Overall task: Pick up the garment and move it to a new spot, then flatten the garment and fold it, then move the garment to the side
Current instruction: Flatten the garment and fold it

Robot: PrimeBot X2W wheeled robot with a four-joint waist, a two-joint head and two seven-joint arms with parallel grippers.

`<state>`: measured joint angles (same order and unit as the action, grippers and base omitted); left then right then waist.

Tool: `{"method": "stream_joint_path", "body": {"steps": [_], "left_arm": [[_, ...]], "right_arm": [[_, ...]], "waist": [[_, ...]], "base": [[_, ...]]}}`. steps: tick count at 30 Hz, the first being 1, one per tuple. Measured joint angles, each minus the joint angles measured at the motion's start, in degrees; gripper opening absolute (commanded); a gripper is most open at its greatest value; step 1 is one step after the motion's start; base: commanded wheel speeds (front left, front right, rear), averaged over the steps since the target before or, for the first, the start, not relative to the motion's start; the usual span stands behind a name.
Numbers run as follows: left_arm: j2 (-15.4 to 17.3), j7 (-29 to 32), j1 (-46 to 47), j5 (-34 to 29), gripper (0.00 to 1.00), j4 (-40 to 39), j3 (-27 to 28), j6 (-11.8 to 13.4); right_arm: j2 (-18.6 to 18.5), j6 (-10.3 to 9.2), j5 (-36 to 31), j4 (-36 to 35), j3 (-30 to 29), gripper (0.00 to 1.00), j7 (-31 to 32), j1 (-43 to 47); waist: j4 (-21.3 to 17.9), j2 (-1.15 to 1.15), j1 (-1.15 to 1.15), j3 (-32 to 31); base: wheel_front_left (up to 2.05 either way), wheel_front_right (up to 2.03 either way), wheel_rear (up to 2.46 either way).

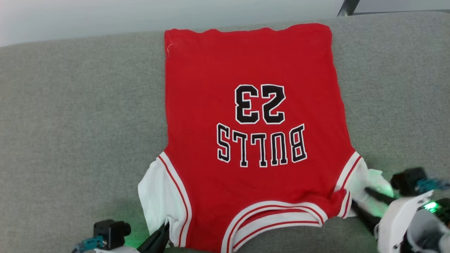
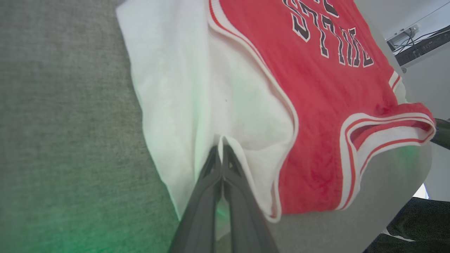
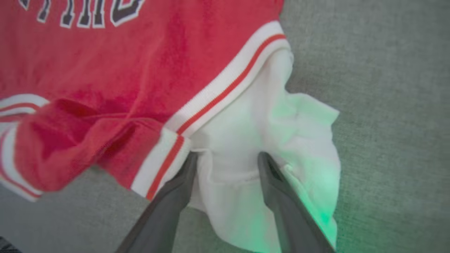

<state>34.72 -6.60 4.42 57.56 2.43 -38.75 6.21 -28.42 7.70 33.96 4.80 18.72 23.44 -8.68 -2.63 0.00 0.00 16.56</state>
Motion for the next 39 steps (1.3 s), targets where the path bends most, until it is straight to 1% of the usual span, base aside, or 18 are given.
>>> {"method": "stream_joint_path", "body": {"steps": [2,4,6,8,10,12,14,18,22,24,27,31,35,39], "left_arm": [[-0.14,-0.02,-0.02,0.01,0.0,-0.08,-0.03,0.0],[-0.2,-0.08,-0.05,0.01,0.0,-0.22,-0.14,0.0],[-0.18,-0.32,-0.08,0.01,0.0,-0.63,-0.1,0.01],[0.04,-0.3,0.05,-0.04,0.0,-1.22,-0.12,0.01],[0.27,-0.04,0.62,-0.31,0.0,-1.79,-0.19,-0.19],[0.22,0.38,1.84,-0.55,0.0,-2.27,-0.29,-0.78],[-0.45,0.92,3.52,-0.09,0.0,-2.53,-0.31,-1.78],[-1.51,1.44,6.64,-0.24,0.0,-2.68,-0.64,-3.79],[-2.5,0.97,8.69,0.02,0.0,-3.38,-0.35,-5.41],[-2.93,0.69,9.37,0.0,0.0,-3.58,-0.41,-6.15],[-3.91,0.37,10.31,-0.24,0.0,-3.75,-0.83,-6.82],[-4.95,0.18,11.5,-0.69,0.0,-4.39,-1.53,-7.77],[-5.45,-0.21,12.22,-1.13,0.0,-5.61,-1.78,-8.28],[-5.75,-0.51,12.9,-1.24,0.0,-6.49,-2.01,-8.79]], "right_arm": [[-0.64,-0.15,1.21,-3.63,-2.68,1.0,2.15,0.24],[-1.97,-0.18,2.48,-8.78,-5.92,1.0,5.43,0.3],[-3.53,-0.16,3.41,-14.1,-8.13,1.0,10.11,-0.44],[-4.8,-0.18,4.1,-18.16,-10.87,1.0,15.13,-3.37],[-4.9,-0.18,4.68,-19.57,-13.18,1.0,19.33,-8.08],[-4.27,-0.16,4.6,-18.15,-14.93,1.0,22.41,-13.52],[-3.88,-0.18,3.05,-14.15,-15.38,1.0,25.16,-19.28],[-1.85,-0.18,-1.38,-3.46,-12.3,1.0,27.44,-31.93],[0.16,-0.18,-7.01,9.16,-9.46,1.0,26.7,-44.35],[1.36,-0.16,-8.98,15.3,-9.17,1.0,25.77,-49.28],[2.13,-0.16,-12.3,23.41,-8.9,1.0,24.19,-55.05],[2.56,-0.16,-16.46,32.3,-9.28,1.0,23.03,-60.75],[3.26,-0.16,-20.74,39.17,-10.61,1.0,22.4,-65.97],[3.65,-0.16,-24.31,44.32,-12.01,1.0,22.87,-69.83]], "waist": [[0.22,0.0,0.0,-0.17],[0.51,0.0,0.0,-0.27],[0.69,0.0,0.0,-0.07],[0.85,0.0,0.0,0.56],[1.13,0.0,0.0,1.48],[1.55,0.0,0.0,2.6],[2.24,0.0,0.0,3.83],[3.89,0.0,0.0,6.81],[5.78,0.0,0.0,10.11],[7.0,0.0,0.0,11.51],[9.24,0.0,0.0,13.11],[12.11,0.0,0.0,15.25],[13.99,0.0,0.0,18.09],[15.38,0.0,0.0,20.87]], "base": [[0.0,0.0,0.0],[0.0,0.0,0.0],[0.0,0.0,0.0],[0.0,0.0,0.0],[0.0,0.0,0.0],[0.0,0.0,0.0],[0.0,0.0,0.0],[0.0,0.0,0.0],[0.0,0.0,0.0],[0.0,0.0,0.0],[0.0,0.0,0.0],[0.0,0.0,0.0],[0.0,0.0,0.0],[0.0,0.0,0.0]]}}
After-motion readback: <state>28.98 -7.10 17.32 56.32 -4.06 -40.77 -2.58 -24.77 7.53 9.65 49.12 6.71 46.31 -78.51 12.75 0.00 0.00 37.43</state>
